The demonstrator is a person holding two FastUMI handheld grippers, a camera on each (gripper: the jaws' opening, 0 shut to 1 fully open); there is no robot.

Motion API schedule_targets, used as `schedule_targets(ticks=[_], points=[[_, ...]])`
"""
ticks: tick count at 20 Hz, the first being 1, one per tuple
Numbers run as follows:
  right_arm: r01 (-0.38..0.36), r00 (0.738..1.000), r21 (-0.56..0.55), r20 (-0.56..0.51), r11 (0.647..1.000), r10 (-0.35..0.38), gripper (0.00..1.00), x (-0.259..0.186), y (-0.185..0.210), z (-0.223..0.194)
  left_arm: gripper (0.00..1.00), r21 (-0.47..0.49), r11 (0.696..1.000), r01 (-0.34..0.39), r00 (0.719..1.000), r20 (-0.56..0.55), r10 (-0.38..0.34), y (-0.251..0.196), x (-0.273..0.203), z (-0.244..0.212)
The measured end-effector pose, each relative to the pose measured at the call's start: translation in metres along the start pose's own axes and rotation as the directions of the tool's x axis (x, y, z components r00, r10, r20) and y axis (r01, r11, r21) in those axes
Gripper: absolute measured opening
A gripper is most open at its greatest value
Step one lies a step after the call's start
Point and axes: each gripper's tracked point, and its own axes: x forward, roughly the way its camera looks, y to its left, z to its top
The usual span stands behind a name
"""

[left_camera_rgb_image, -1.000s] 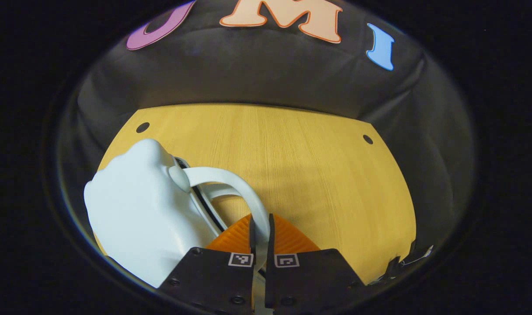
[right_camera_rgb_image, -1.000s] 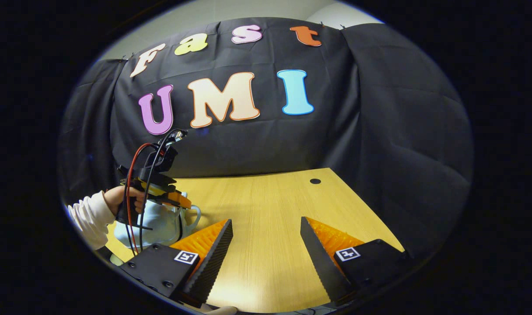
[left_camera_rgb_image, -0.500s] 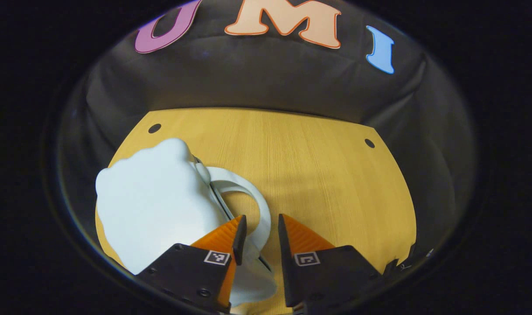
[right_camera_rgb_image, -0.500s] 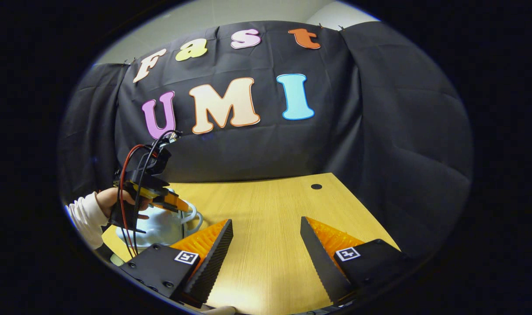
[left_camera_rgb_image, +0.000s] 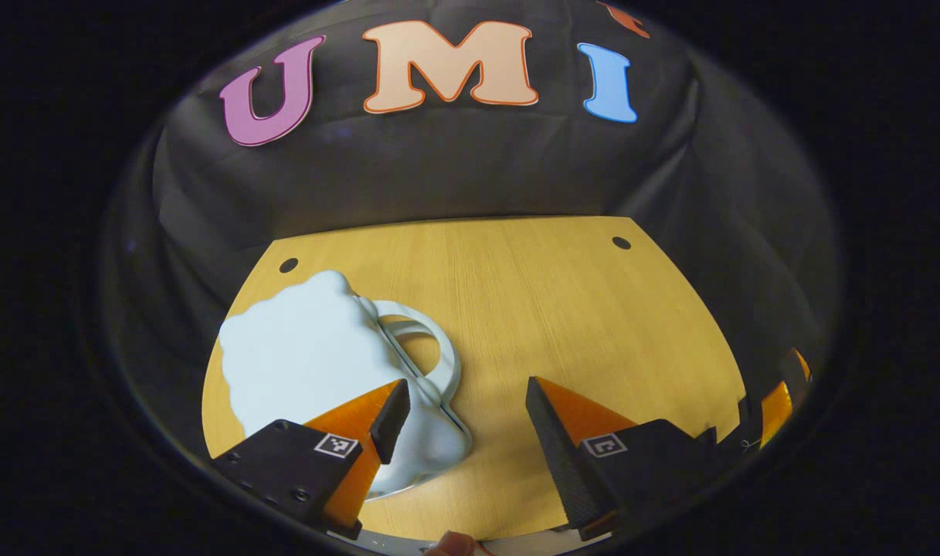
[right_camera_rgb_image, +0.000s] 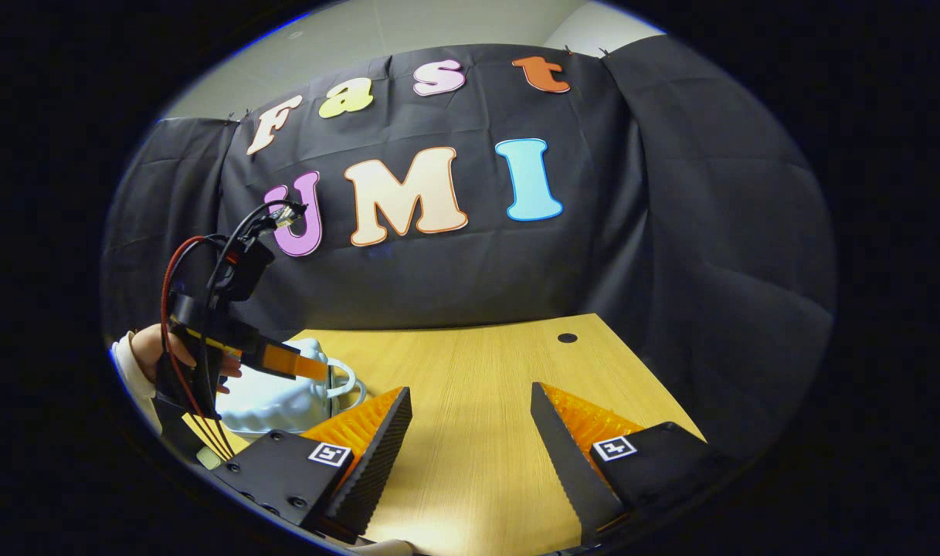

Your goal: First open the suitcase, pack the skin care products into it, and then close the suitcase.

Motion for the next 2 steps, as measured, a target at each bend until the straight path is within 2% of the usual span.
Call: schedule_targets(ticks=[2], points=[[-0.003,1.0,0.0,0.009,1.0,0.003,0.98,-0.0026,-0.0013,0.0009,0.89,-0.012,1.0,-0.001,1.0,-0.002,0.001,-0.002,-0.013,-0.0095]])
